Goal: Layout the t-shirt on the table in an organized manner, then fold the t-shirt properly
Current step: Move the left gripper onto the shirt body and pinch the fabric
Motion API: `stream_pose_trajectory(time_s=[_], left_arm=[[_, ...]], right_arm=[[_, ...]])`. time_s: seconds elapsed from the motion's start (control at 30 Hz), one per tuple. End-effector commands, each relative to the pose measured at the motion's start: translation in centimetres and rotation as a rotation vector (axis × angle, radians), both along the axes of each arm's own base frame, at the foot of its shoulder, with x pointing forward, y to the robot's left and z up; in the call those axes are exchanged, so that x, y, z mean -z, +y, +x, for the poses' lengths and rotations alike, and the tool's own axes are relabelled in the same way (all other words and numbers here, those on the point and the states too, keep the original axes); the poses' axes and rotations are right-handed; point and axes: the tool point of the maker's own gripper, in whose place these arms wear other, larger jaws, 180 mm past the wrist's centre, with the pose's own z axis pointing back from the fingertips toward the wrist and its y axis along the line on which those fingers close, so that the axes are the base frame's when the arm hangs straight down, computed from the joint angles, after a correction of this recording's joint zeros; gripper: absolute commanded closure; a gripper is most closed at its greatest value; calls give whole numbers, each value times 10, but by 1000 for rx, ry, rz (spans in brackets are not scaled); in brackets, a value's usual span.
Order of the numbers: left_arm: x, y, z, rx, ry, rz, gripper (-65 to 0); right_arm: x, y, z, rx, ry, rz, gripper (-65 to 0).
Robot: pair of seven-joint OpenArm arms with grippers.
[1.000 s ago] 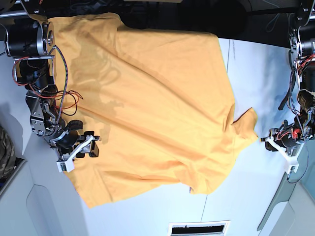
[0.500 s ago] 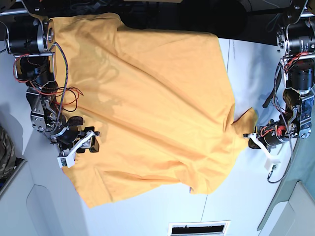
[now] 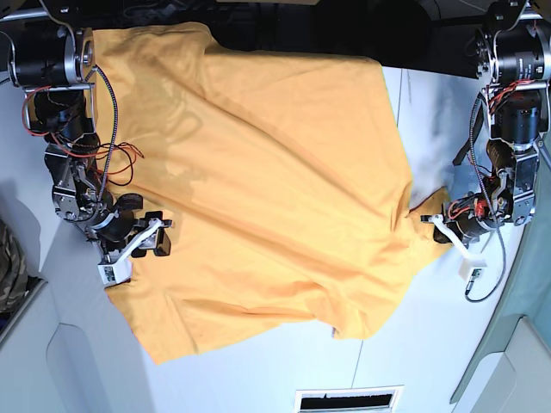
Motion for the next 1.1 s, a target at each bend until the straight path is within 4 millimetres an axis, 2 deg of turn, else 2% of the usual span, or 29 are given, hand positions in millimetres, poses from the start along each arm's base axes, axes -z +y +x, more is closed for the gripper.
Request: stream_pose_trajectory(time_s=[0.0,0.1,0.23,0.4,0.47,0.57,0.63,0.73,0.77,0.87,1.0,1.07], left_arm=[[-6,29,0,-45,20,82,0],[-14,47,3,-73,-1,114,0],[-34,60,18,-105,-45,138,0],[-59,68,37,-128,-87,128,0],[-68,65,41,-120,-100,88,0],[-86,39,46,-4,-133,-7,0],[-99,12,44,90,-168,-91,0],[-115,-37,29,258,-212,-219,0],[-115,-50,20,299,-212,-248,0],[-101,-80,-10,353,-181,-320,0],[-61,-114,-48,352,-99,-403,0],[-42,-131,-66,350,-55,-433,0]], right_arm=[[-14,-5,11,5,-45,2,-306],[-2,-6,-1,4,-19,2,-306],[10,-6,-15,5,10,2,-306],[10,-6,-15,6,9,4,-306],[7,-5,-13,13,1,16,-306],[-3,-4,-5,31,-44,47,-306],[-13,-4,1,37,-76,61,-306],[-22,-2,9,34,-102,62,-306],[-25,-3,12,36,-109,62,-306],[-37,-1,24,41,-137,63,-305],[-47,-5,38,51,-161,11,-296],[-47,-8,39,42,-162,-22,-212]])
